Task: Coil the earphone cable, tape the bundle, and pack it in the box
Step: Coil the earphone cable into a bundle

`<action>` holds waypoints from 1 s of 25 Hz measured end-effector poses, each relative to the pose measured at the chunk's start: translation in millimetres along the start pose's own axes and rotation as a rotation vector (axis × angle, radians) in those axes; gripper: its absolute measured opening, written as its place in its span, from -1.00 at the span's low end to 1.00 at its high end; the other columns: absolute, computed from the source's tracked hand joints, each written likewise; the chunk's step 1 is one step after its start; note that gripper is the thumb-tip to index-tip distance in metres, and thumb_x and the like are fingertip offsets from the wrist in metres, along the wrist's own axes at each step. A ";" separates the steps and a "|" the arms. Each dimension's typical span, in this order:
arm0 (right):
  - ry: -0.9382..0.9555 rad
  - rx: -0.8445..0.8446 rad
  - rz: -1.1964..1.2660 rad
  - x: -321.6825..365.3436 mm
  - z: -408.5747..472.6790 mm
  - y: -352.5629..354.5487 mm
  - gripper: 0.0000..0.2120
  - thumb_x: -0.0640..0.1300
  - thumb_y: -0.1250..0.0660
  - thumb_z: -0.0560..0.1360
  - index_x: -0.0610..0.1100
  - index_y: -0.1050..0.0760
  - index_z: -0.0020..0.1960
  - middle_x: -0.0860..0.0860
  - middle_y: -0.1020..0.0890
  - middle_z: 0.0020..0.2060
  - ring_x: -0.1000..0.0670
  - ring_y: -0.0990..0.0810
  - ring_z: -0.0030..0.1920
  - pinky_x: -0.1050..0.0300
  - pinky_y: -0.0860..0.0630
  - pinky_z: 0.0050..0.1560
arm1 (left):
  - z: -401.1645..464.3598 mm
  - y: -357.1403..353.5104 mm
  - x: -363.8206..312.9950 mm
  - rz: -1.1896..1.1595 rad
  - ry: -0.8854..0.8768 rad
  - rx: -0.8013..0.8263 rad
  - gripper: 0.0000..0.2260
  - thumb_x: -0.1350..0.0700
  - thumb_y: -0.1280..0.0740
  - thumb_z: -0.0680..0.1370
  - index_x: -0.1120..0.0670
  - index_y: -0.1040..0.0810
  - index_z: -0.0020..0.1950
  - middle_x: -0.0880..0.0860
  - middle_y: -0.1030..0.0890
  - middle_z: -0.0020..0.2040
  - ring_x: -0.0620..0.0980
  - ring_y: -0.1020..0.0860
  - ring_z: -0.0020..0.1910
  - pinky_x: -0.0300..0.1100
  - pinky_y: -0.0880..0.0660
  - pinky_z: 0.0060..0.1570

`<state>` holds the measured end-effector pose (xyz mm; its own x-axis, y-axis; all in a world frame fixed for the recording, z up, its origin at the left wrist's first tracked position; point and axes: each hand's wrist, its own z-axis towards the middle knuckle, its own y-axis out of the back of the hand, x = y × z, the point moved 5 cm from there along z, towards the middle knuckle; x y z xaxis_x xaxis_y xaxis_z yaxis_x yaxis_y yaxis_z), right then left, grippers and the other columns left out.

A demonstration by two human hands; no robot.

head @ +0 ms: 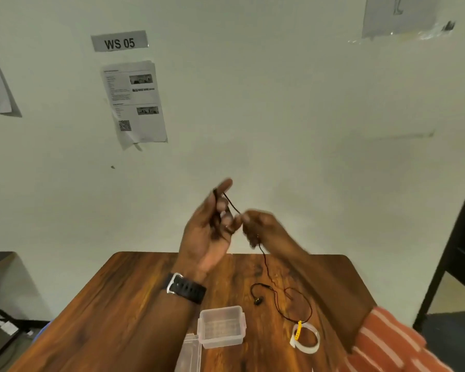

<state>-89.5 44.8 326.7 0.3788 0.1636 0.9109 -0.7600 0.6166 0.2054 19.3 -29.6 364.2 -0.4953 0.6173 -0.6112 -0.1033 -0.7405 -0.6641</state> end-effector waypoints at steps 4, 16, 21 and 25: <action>-0.028 0.210 -0.064 -18.6 -48.7 -25.3 -0.78 -0.08 -0.21 0.64 -0.13 -0.61 0.05 0.02 -0.47 -0.37 0.09 -0.42 -0.38 0.22 -0.37 -0.31 | 39.5 25.9 -48.9 0.834 -0.275 -0.177 -0.75 0.13 -0.16 0.67 -0.08 -0.58 0.21 0.02 -0.72 -0.17 0.16 -0.62 0.16 0.05 -0.46 0.31; -0.011 -0.009 0.084 -1.8 -11.2 10.1 -0.67 -0.02 -0.24 0.60 -0.28 -0.57 -0.08 0.08 -0.40 -0.49 0.12 -0.31 -0.50 0.26 -0.29 -0.49 | -9.0 -4.6 25.9 -0.031 0.145 0.198 -0.62 0.15 -0.14 0.63 0.26 -0.36 0.42 0.04 -0.60 -0.29 -0.07 -0.63 -0.41 -0.08 -0.62 0.06; -0.026 0.196 -0.035 -26.5 -57.3 -21.0 -0.80 -0.10 -0.24 0.63 -0.08 -0.63 0.09 0.09 -0.45 -0.43 0.13 -0.40 -0.42 0.24 -0.38 -0.34 | 52.1 17.3 -38.6 1.051 -0.250 -0.114 -0.73 0.14 -0.14 0.68 0.04 -0.49 0.34 0.01 -0.74 -0.12 0.07 -0.58 0.25 0.05 -0.48 0.29; 0.069 0.004 -0.024 23.2 -38.1 29.0 -0.80 -0.06 -0.26 0.56 -0.09 -0.65 -0.06 0.13 -0.42 -0.47 0.11 -0.32 -0.44 0.25 -0.28 -0.41 | 43.5 46.1 -11.4 1.392 0.133 0.122 -0.65 0.09 -0.17 0.67 0.06 -0.40 0.46 0.08 -0.72 -0.17 0.06 -0.69 -0.15 0.04 -0.62 -0.02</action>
<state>-82.6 95.9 340.2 0.4325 0.2010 0.8789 -0.7523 0.6178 0.2289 -17.3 -82.4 359.3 -0.1690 -0.6167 -0.7689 0.3215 -0.7719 0.5484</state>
